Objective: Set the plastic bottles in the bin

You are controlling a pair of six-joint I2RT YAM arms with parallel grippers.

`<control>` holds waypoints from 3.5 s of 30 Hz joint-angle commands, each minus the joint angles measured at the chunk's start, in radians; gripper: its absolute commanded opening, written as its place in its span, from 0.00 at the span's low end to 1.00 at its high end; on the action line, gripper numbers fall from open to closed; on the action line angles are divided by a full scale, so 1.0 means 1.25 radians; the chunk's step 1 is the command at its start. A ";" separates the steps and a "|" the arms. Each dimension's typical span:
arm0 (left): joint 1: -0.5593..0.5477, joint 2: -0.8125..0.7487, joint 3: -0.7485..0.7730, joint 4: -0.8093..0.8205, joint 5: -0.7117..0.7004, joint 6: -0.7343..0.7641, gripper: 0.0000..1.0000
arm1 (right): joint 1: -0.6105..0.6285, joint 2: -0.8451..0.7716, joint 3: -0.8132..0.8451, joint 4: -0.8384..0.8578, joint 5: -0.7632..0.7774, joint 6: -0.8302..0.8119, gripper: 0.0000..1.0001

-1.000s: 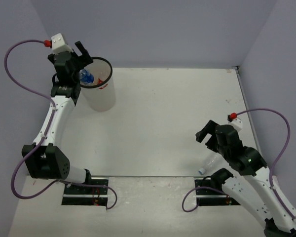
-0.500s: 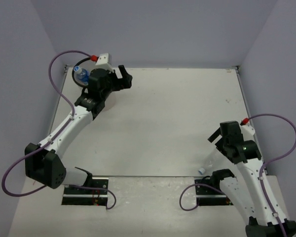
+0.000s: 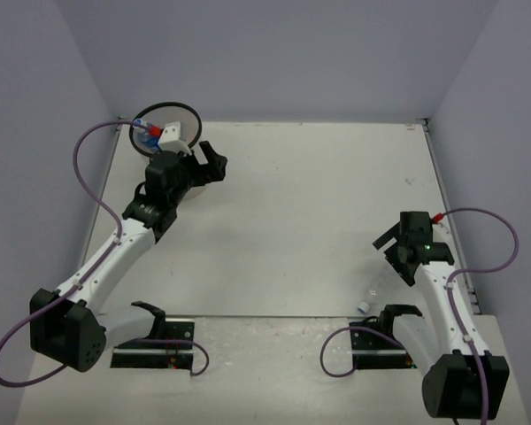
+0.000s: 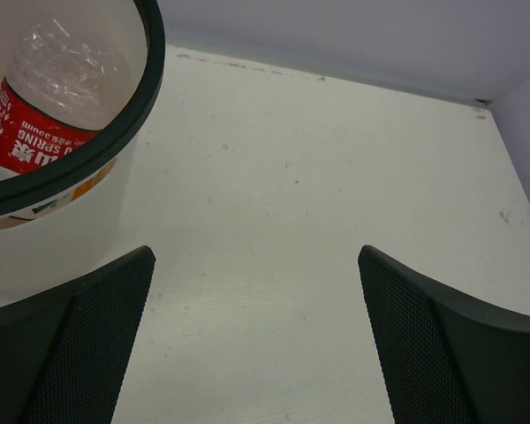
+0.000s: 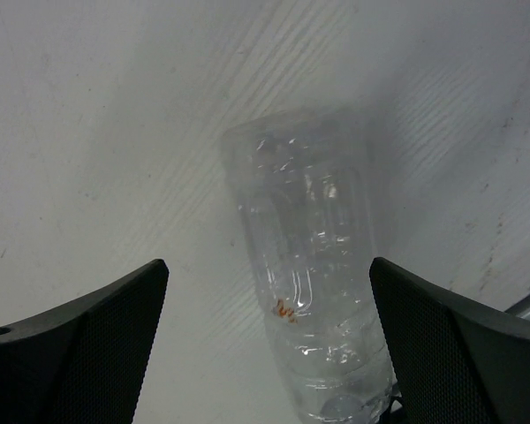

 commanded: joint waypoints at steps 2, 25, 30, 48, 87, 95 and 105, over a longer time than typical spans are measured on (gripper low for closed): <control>0.001 0.003 -0.007 0.047 0.005 -0.015 1.00 | -0.024 0.069 -0.031 0.115 -0.047 -0.002 0.99; 0.001 0.039 -0.022 0.073 0.068 -0.073 1.00 | -0.026 0.082 -0.107 0.302 -0.175 -0.096 0.55; 0.000 0.053 -0.030 0.086 0.068 -0.098 1.00 | -0.026 0.000 -0.142 0.364 -0.234 -0.133 0.35; -0.043 0.042 -0.046 0.191 0.284 -0.058 1.00 | 0.045 -0.143 -0.049 0.459 -0.476 -0.226 0.08; -0.325 0.263 0.010 0.484 0.700 -0.067 1.00 | 0.415 0.097 0.082 1.034 -0.457 0.023 0.00; -0.328 0.247 0.004 0.452 0.654 -0.048 0.71 | 0.449 0.169 0.129 1.071 -0.509 0.008 0.00; -0.329 0.206 -0.013 0.410 0.620 -0.030 0.21 | 0.454 0.105 0.113 0.980 -0.378 -0.022 0.27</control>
